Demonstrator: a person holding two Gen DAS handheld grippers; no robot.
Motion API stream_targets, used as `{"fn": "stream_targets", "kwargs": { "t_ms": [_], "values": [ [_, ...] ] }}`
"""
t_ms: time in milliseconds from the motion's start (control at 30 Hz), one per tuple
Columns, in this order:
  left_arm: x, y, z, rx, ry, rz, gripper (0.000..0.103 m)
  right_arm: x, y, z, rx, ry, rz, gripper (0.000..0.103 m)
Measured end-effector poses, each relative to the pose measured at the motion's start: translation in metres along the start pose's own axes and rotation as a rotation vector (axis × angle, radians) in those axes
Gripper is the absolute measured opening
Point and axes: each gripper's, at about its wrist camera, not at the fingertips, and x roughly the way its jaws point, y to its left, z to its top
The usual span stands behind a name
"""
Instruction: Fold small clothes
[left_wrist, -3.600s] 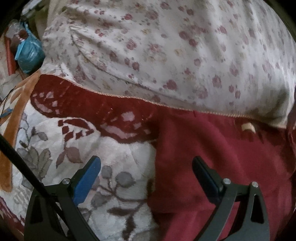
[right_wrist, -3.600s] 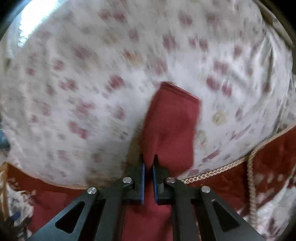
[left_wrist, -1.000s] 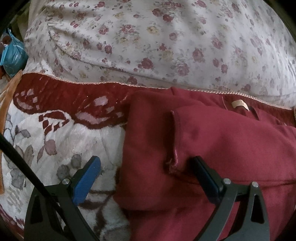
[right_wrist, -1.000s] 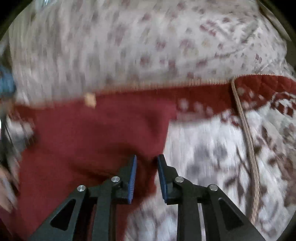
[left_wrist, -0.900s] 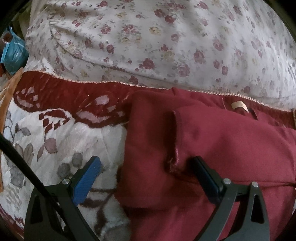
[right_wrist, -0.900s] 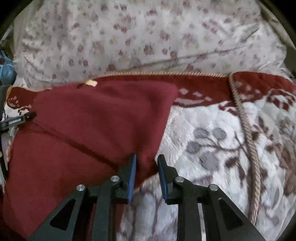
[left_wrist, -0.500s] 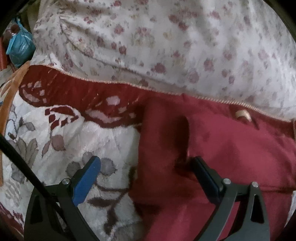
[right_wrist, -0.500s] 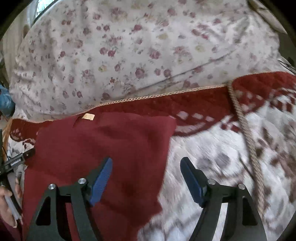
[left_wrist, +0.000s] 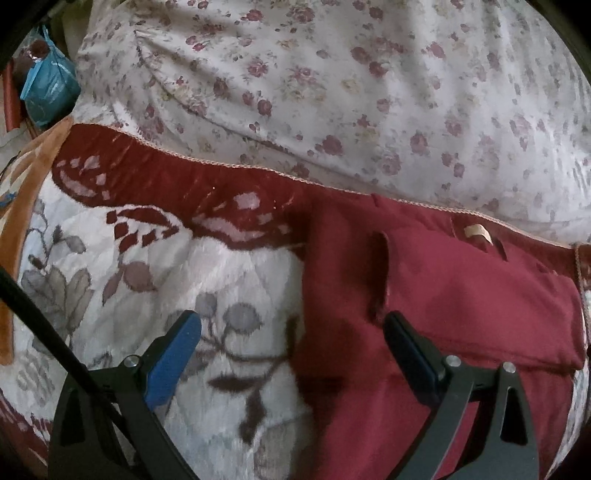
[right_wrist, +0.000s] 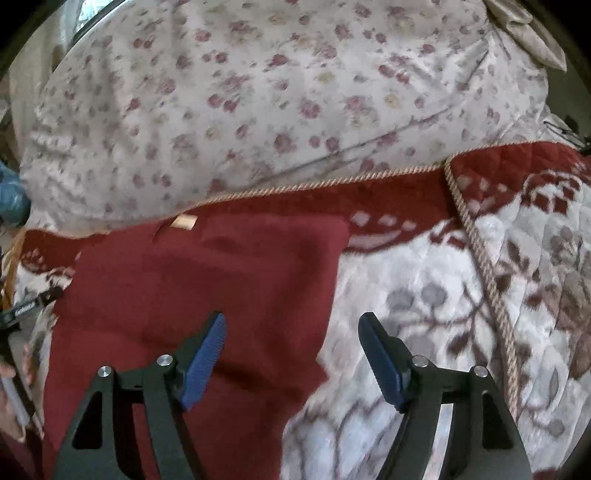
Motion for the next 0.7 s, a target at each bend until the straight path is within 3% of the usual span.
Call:
{"fn": "stream_targets", "kwargs": {
  "t_ms": [133, 233, 367, 600, 633, 667, 700],
  "values": [
    [-0.014, 0.0, -0.008, -0.002, -0.018, -0.005, 0.099, -0.005, 0.0, -0.016, -0.015, 0.009, -0.004, 0.079],
    [-0.024, 0.005, -0.015, -0.025, -0.01, -0.023, 0.099, -0.002, -0.013, -0.018, 0.047, 0.002, 0.005, 0.081],
    [-0.044, 0.01, -0.034, -0.036, -0.012, -0.029, 0.099, 0.005, -0.017, -0.023, 0.097, 0.074, 0.037, 0.082],
    [-0.058, 0.006, -0.079, -0.011, 0.034, -0.024, 0.099, 0.003, -0.017, -0.024, 0.095, 0.033, 0.064, 0.081],
    [-0.062, 0.005, -0.085, -0.007, 0.037, -0.026, 0.099, 0.01, -0.019, -0.022, 0.108, 0.04, 0.074, 0.078],
    [-0.068, 0.005, -0.092, -0.002, 0.036, -0.032, 0.099, 0.02, -0.022, -0.02, 0.122, 0.064, 0.071, 0.046],
    [-0.075, 0.006, -0.1, 0.003, 0.032, -0.036, 0.099, 0.025, -0.022, -0.019, 0.113, 0.081, 0.083, 0.03]
  ]
}}
